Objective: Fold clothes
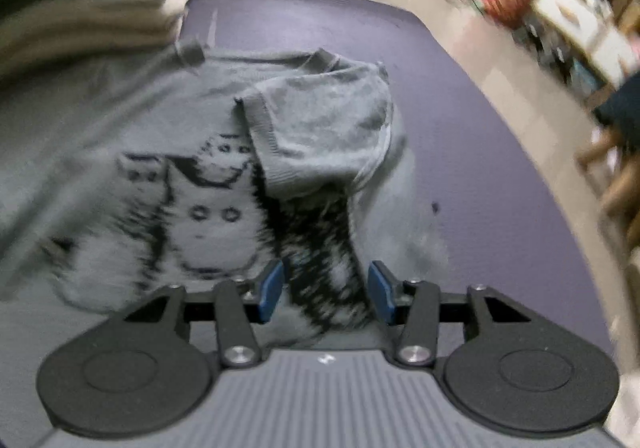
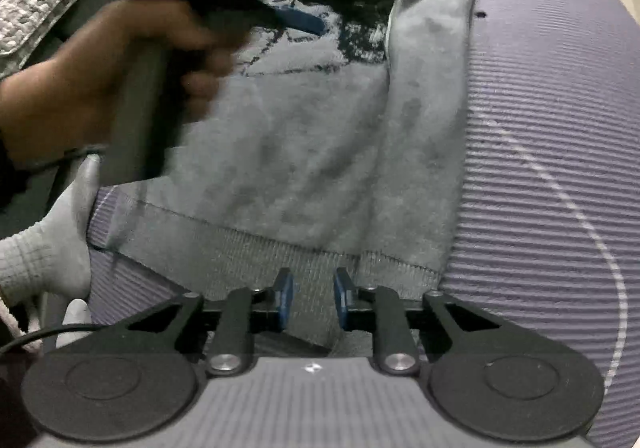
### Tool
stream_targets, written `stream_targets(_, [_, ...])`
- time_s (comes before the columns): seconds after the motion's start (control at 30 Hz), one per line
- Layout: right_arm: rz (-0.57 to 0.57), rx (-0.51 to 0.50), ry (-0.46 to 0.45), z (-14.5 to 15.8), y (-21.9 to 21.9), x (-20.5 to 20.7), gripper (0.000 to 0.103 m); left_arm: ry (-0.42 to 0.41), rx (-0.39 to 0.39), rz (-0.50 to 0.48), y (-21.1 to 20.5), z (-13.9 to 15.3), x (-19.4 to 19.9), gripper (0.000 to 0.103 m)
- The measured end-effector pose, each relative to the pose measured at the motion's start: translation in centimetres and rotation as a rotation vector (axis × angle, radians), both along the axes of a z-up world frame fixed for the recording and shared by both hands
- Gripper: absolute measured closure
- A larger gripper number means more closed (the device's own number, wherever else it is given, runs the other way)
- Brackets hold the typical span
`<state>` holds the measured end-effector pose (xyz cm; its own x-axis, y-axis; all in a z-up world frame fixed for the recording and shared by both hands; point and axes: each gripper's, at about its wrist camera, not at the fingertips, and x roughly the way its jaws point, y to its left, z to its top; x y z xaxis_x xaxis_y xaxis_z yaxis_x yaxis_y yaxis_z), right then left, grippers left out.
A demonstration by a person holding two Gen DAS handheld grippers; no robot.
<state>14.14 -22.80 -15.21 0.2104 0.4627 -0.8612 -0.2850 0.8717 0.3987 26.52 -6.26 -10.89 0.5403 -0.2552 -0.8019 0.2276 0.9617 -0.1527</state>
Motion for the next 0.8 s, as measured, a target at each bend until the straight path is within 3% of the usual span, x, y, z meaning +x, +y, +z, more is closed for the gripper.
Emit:
stream_targets(0.13, [0.035,0.045,-0.026,0.6,0.6,-0.4,0.083,0.031,0.112,-0.055,1.4,1.6,-2.3,0.045])
stream_targets(0.23, [0.032,-0.008,-0.036,0.4,1.4,-0.2,0.082,0.071,0.140,-0.039,3.2,3.0,-4.1,0.044])
stream_targets(0.33, [-0.012,-0.102,-0.024,0.2,1.6,-0.3,0.082,0.103,0.177,-0.032,5.4,4.7,-6.0,0.034])
stream_targets(0.47, [-0.049,-0.112,-0.010,0.4,1.0,-0.8,0.082,0.093,0.212,-0.076,7.6,6.6,-8.8,0.021])
stream_targets(0.67, [-0.066,-0.210,-0.038,1.2,1.0,-1.6,0.082,0.072,0.189,-0.133,11.3,7.4,-13.4,0.015])
stream_targets(0.8, [-0.071,-0.254,-0.058,1.9,1.1,-1.9,0.080,0.020,0.139,-0.134,12.5,6.1,-14.6,0.014])
